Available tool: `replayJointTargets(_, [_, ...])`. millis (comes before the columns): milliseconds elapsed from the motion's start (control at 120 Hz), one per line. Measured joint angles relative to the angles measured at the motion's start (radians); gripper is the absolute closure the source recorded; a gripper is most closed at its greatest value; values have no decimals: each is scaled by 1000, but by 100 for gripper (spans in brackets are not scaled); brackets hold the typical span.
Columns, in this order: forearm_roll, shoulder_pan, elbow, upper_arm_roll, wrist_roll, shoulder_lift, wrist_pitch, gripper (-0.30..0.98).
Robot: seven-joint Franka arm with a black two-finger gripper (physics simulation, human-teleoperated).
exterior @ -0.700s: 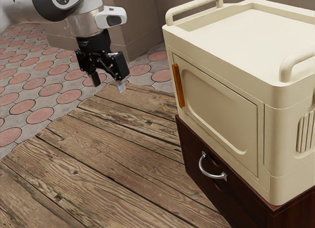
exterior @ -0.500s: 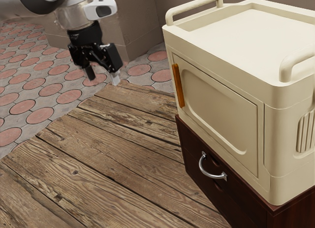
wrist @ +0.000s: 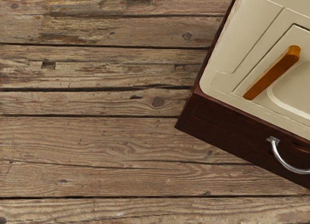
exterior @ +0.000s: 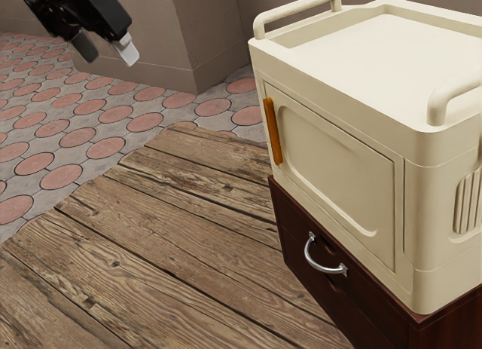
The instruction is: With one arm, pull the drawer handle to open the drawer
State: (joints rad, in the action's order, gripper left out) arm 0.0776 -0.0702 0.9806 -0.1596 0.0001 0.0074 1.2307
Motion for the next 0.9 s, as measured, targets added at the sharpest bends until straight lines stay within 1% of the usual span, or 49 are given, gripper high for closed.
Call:
replayJointTargets(50, [-1,27,35,-4,-6,23,4,0])
replayJointTargets(83, [-1,39,104,-5,-11,2,20,0])
replayJointTargets(117, [-1,49,207,-3,-14,-43,50,0])
replayJointTargets(183, [-4,85,469,28,-22,-154,154,0])
replayJointTargets(225, [-7,79,641,44,-26,-218,236,0])
replayJointTargets(258, [-9,74,745,51,-30,-261,296,0])
replayJointTargets(367, [-12,72,961,78,-56,-410,424,0])
replayJointTargets(433, [-9,72,1043,132,-107,-488,459,0])
replayJointTargets(467, [5,72,1073,176,-150,-527,465,0])
replayJointTargets(525, [48,72,1098,248,-242,-573,468,0])
replayJointTargets(592, [116,72,1123,292,-362,-607,470,0])
replayJointTargets(658, [183,72,1174,309,-482,-654,472,0])
replayJointTargets(733, [239,72,1240,314,-606,-707,474,0])
replayJointTargets(817, [281,74,1271,313,-727,-732,480,0])
replayJointTargets(900, [318,113,1278,332,-832,-729,491,0])
